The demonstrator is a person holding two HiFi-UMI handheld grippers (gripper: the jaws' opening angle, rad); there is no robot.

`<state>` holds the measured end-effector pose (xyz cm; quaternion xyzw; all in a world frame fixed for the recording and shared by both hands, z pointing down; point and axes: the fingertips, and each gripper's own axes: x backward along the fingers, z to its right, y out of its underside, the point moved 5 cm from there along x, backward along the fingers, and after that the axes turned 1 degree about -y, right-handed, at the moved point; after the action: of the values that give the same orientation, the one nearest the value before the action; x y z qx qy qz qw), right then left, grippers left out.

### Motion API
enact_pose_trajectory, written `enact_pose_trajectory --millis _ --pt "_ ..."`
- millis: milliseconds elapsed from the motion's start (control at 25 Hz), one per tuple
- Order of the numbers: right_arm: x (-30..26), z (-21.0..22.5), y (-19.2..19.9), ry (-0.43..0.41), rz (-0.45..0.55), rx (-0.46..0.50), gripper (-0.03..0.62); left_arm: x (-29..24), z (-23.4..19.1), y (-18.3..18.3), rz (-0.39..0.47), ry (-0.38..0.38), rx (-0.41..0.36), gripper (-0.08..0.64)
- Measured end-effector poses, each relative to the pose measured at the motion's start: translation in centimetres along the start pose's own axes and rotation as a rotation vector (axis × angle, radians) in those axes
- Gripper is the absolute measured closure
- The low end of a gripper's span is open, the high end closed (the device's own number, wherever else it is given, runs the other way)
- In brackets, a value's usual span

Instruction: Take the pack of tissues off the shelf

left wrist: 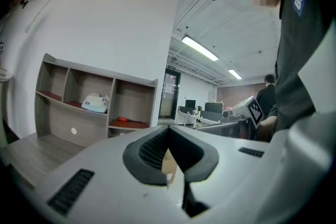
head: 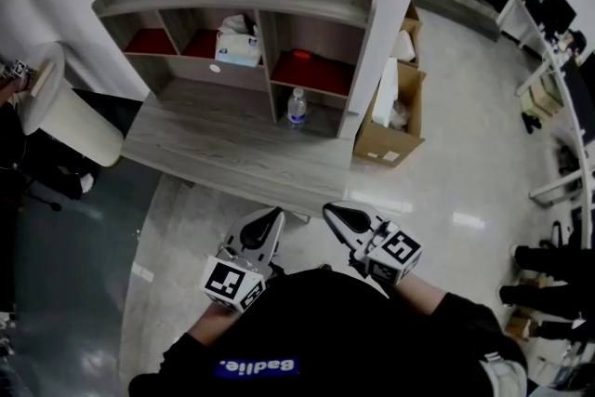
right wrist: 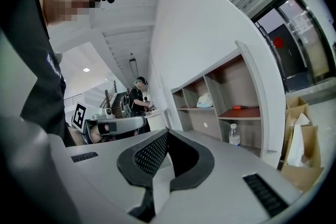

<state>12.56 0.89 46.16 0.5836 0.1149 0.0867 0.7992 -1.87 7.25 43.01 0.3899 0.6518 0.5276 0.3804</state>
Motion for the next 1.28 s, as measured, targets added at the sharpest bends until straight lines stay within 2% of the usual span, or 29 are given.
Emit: enact_pose_trajectory --millis 440,720,920,1280 --pt "-8.3 1.0 -1.5 0.046 -0.025 0.004 0.566 -1.0 -9.2 -2.3 -0.005 0.048 -0.063 0.558" --pt "-13.8 1.0 -2.8 0.09 0.006 0.008 0.566 -1.0 -15.0 -3.5 0.006 0.095 -0.088 0.558" --pt "-16.5 0.4 -3.2 0.122 -0.003 0.017 0.566 -0.5 -17.6 -3.8 -0.012 0.141 -0.083 0.558" --pt "-18.1 0.0 -3.4 0.163 -0.002 0.014 0.566 -1.2 -20.4 -3.8 -0.018 0.165 -0.107 0.558"
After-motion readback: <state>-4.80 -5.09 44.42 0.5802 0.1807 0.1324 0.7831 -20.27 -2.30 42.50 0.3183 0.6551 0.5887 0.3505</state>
